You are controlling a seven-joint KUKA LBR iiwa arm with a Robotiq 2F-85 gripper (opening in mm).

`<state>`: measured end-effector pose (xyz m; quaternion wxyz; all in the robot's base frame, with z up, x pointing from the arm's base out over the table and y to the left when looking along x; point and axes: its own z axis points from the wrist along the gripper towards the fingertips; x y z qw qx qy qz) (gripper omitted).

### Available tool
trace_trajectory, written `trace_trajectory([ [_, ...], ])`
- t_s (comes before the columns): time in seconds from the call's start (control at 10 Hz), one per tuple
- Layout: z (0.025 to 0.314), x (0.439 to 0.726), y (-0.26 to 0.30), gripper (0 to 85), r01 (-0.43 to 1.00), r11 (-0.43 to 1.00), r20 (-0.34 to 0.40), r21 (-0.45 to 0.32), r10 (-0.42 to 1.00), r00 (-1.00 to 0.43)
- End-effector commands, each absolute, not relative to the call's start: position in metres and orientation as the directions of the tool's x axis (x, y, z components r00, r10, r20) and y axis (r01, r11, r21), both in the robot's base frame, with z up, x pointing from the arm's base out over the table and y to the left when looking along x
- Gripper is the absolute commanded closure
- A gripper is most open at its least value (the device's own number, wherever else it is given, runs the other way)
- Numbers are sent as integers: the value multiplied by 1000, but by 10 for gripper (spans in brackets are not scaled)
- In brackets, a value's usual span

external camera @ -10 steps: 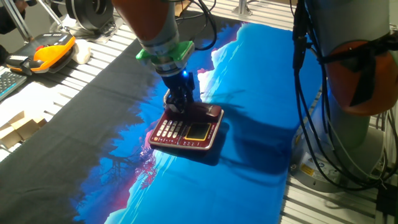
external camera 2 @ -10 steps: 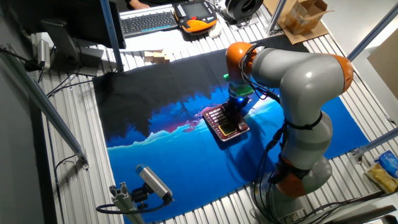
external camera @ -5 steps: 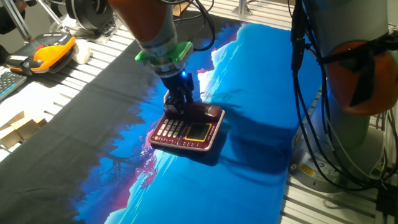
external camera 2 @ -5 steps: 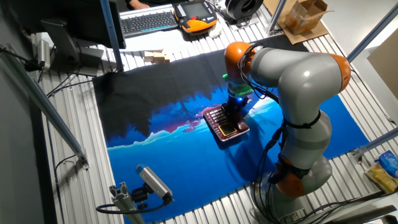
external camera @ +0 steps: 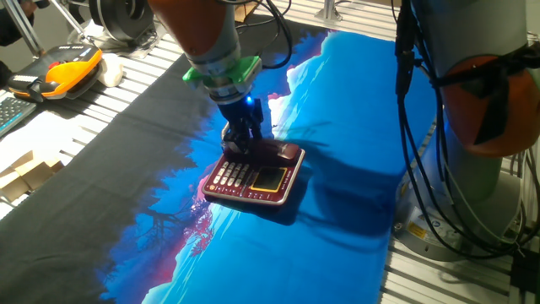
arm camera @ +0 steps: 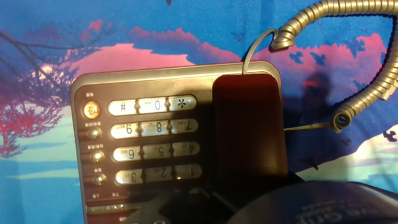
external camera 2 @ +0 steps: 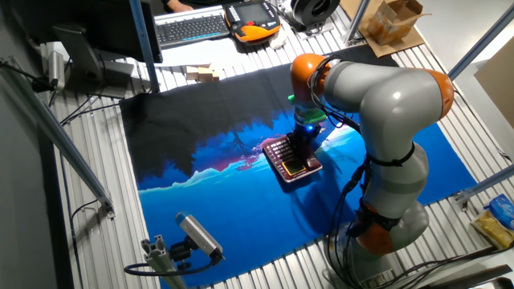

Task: Place the handset of the telephone on the corresponding phone cradle

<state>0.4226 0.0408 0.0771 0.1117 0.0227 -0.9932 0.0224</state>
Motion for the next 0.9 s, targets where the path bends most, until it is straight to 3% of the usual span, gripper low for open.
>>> trace_trajectory([
  [0.0,77,423,41,680,-48,998,224,-42,-38,-974],
  [0.3,77,423,42,680,-44,998,226,-54,-30,-974],
  [0.4,77,423,42,510,-44,998,226,-55,-30,-974],
  [0.8,77,424,42,510,-49,997,225,-52,-36,-974],
])
